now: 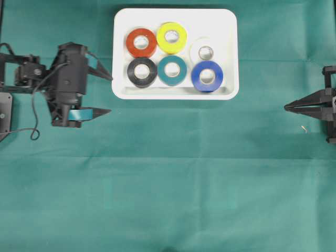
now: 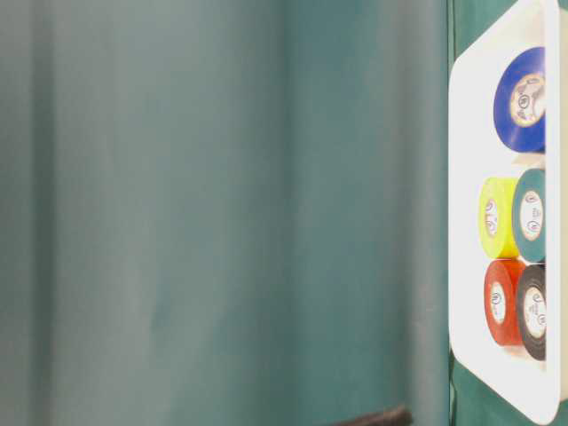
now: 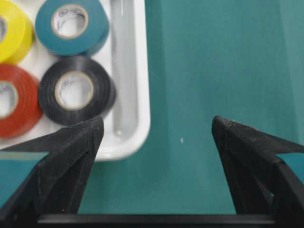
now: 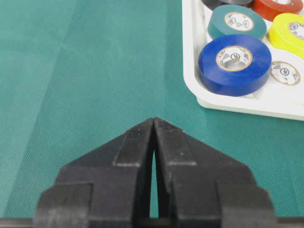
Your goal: Put the tape into the white case with the left arm.
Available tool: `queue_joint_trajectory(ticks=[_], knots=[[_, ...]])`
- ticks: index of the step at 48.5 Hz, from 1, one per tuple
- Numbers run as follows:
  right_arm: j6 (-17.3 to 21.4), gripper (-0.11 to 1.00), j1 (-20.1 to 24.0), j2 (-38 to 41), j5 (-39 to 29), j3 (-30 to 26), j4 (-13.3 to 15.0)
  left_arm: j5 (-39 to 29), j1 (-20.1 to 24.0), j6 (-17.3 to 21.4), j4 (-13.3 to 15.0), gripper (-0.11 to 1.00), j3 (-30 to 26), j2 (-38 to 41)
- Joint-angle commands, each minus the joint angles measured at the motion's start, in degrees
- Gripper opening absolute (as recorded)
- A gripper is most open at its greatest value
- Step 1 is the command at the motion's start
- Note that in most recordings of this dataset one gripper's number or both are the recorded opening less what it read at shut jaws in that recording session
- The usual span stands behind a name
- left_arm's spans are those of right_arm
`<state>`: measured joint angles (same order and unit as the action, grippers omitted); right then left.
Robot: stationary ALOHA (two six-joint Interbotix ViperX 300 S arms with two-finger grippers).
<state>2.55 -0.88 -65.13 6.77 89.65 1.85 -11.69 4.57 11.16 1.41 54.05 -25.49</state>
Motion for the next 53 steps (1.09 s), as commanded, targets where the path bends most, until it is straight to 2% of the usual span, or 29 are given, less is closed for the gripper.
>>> queue_joint_trajectory(ticks=[1, 15, 29, 43, 53], knots=[[0.09, -0.09, -0.09, 0.35, 0.62, -0.62, 0.0, 0.7, -0.35, -0.18, 0.18, 0.96, 0.88, -2.64], [0.0, -0.09, -0.09, 0.35, 0.62, -0.62, 0.0, 4.57, -0.44, -0.26, 0.18, 0.96, 7.91, -11.51], [0.0, -0.09, -0.09, 0.35, 0.62, -0.62, 0.0, 4.92, -0.44, -0.26, 0.18, 0.96, 13.45, -20.13], [0.0, -0.09, -0.09, 0.35, 0.62, -0.62, 0.0, 5.89, -0.44, -0.26, 0.18, 0.96, 17.93, -31.03], [0.0, -0.09, -0.09, 0.35, 0.62, -0.62, 0.0, 6.06, -0.44, -0.26, 0.26, 0.96, 18.81, -32.87]])
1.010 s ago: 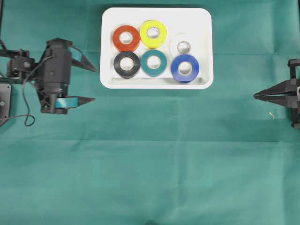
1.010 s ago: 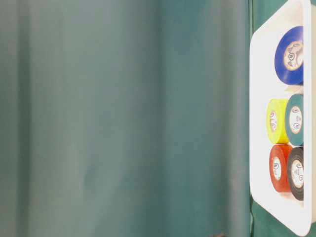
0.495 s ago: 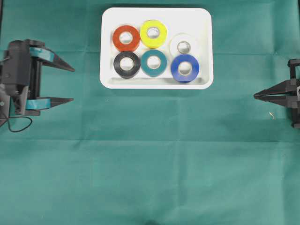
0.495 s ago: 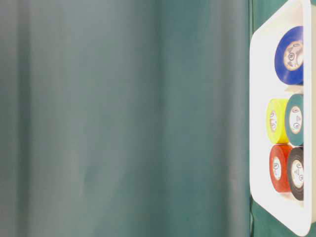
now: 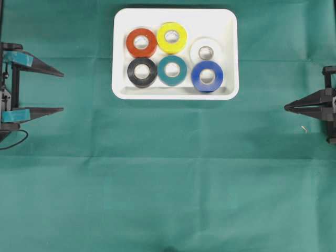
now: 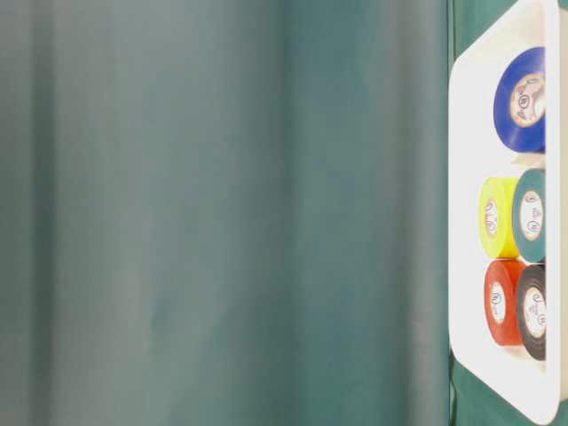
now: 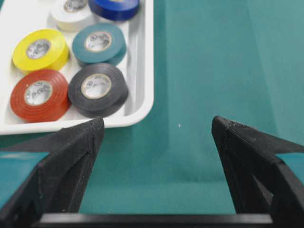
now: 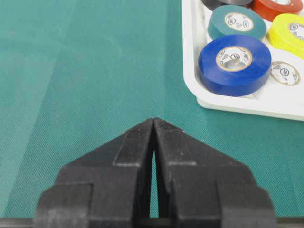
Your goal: Put the tape into the white case with the left arm.
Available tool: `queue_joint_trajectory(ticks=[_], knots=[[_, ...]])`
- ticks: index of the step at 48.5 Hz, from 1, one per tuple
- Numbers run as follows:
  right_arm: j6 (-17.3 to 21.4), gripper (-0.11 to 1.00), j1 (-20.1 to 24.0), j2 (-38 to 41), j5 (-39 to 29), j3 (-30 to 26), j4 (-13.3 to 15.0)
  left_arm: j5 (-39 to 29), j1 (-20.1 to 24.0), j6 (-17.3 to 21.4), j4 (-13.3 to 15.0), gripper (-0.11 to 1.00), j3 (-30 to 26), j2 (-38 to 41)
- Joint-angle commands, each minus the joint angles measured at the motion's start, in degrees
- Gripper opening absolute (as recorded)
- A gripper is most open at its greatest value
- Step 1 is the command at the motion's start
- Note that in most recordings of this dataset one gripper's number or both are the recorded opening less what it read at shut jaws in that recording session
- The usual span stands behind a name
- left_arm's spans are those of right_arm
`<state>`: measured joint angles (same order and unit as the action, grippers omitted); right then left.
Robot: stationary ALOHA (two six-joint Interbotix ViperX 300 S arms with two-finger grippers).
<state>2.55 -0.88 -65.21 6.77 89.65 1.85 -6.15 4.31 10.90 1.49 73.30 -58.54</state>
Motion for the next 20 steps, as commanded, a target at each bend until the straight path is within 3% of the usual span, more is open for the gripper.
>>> queue_joint_trajectory(ticks=[1, 20], knots=[[0.0, -0.09, -0.09, 0.44, 0.62, -0.62, 0.0, 0.53, -0.18, 0.0, 0.09, 0.96, -0.35, 0.18], [0.0, -0.09, -0.09, 0.44, 0.62, -0.62, 0.0, 0.53, -0.18, 0.0, 0.09, 0.96, 0.53, -0.62]])
